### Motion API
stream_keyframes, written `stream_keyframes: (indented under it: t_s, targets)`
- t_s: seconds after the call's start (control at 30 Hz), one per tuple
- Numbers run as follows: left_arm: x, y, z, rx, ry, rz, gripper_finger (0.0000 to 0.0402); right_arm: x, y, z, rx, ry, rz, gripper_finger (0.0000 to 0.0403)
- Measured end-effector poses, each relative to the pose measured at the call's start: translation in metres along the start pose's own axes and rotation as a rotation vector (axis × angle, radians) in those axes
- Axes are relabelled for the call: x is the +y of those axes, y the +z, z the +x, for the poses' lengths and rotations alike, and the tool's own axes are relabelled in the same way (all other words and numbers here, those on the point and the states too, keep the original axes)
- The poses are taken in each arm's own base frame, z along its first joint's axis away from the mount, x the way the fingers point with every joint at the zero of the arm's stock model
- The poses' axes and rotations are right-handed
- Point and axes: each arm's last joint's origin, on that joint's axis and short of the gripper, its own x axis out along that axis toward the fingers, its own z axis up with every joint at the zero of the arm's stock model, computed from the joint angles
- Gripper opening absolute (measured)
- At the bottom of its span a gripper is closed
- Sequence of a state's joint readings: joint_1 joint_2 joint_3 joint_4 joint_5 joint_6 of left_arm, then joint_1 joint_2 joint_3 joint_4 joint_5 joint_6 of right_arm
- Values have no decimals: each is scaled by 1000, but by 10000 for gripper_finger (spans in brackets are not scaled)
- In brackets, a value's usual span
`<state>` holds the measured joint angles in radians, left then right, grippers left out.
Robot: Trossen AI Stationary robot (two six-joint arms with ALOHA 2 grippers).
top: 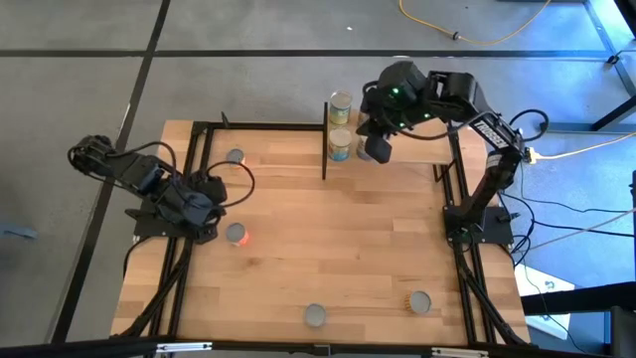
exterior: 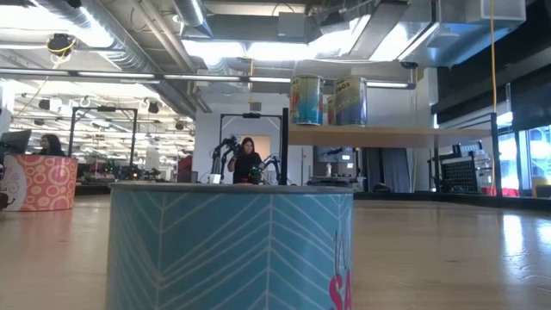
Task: Pick and place cans onto a shelf
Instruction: Put the canned saucy meatballs on the shelf
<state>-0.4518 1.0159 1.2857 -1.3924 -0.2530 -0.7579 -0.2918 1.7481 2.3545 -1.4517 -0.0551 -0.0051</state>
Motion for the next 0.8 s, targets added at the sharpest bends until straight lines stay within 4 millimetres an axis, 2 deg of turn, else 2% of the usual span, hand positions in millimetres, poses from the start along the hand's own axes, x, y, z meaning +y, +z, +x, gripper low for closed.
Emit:
stream_keyframes:
  t_s: [0.13,0.47,0.67,0.8]
  targets:
    - [-8,1,6,55,-18,-56,6,7,0,0,3,16,-18,11]
    - [-23,4,24,138,29,-258,48,24,-3,1,30,54,-60,11]
    - [-33,7,39,194,89,-524,53,29,-4,0,30,65,-73,12]
    - [-41,9,52,218,143,-572,53,30,-4,0,31,89,-75,12]
